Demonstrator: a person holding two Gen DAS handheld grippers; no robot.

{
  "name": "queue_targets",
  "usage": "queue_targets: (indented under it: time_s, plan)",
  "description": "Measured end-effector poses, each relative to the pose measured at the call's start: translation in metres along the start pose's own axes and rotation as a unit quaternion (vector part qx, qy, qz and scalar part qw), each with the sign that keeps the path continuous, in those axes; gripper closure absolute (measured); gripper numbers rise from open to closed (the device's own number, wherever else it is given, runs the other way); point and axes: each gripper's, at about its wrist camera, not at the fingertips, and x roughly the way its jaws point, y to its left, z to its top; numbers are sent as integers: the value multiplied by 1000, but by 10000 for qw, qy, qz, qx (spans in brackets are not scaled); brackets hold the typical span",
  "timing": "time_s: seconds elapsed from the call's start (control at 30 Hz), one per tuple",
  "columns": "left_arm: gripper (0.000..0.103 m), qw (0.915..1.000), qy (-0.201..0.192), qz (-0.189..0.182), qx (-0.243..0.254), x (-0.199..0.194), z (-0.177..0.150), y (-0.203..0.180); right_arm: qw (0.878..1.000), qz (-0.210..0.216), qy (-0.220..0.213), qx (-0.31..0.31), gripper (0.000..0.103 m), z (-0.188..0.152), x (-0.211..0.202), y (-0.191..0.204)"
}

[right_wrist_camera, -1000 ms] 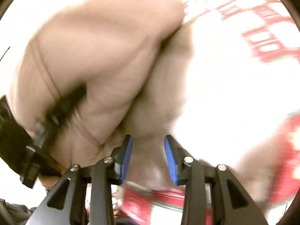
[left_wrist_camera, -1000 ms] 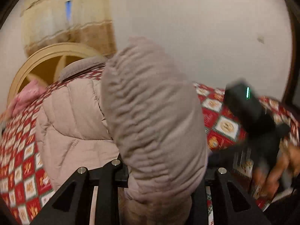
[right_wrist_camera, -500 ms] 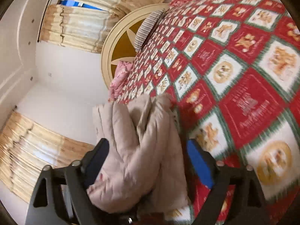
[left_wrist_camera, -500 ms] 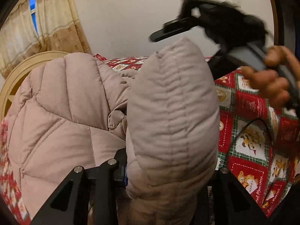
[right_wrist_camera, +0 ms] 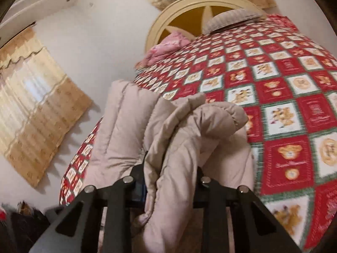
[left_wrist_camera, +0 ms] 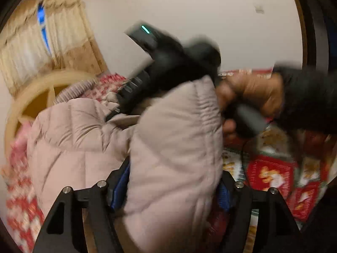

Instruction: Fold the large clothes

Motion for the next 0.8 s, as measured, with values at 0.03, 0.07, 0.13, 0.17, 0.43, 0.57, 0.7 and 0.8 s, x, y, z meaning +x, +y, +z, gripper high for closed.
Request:
queue_targets:
  time_s: [0.03, 0.07, 0.13, 0.17, 0.43, 0.57, 0.7, 0.8]
  plan:
    - [34, 9997, -21, -163, -161, -10, 1, 6, 9994, 228, 25, 241, 74, -2, 8, -17]
    - [34, 9991, -78, -323, -270, -20, 3, 12, 9985, 370, 32, 407, 75, -5, 13, -31]
    - [34, 9973, -217, -613, -351, -46, 7, 19, 9982, 347, 42, 491, 79, -7, 17, -46]
    - [34, 9958, -294, -783, -362, -61, 9, 23, 9976, 372, 48, 578, 80, -8, 18, -53]
    - [33, 9749, -1263, -611, -1730, -119, 19, 113, 9977, 253, 128, 619, 80, -13, 8, -46]
    - [33, 9507, -986, 344, -2921, -57, 32, 188, 9990, -147, 217, -364, 78, -7, 15, -9]
    - [33, 9420, -517, 654, -3250, 5, 23, 210, 9986, 165, 250, -435, 79, 3, 27, -16]
    - [33, 9374, -375, 697, -3390, 36, 15, 190, 9976, 638, 249, 87, 83, 6, 38, -50]
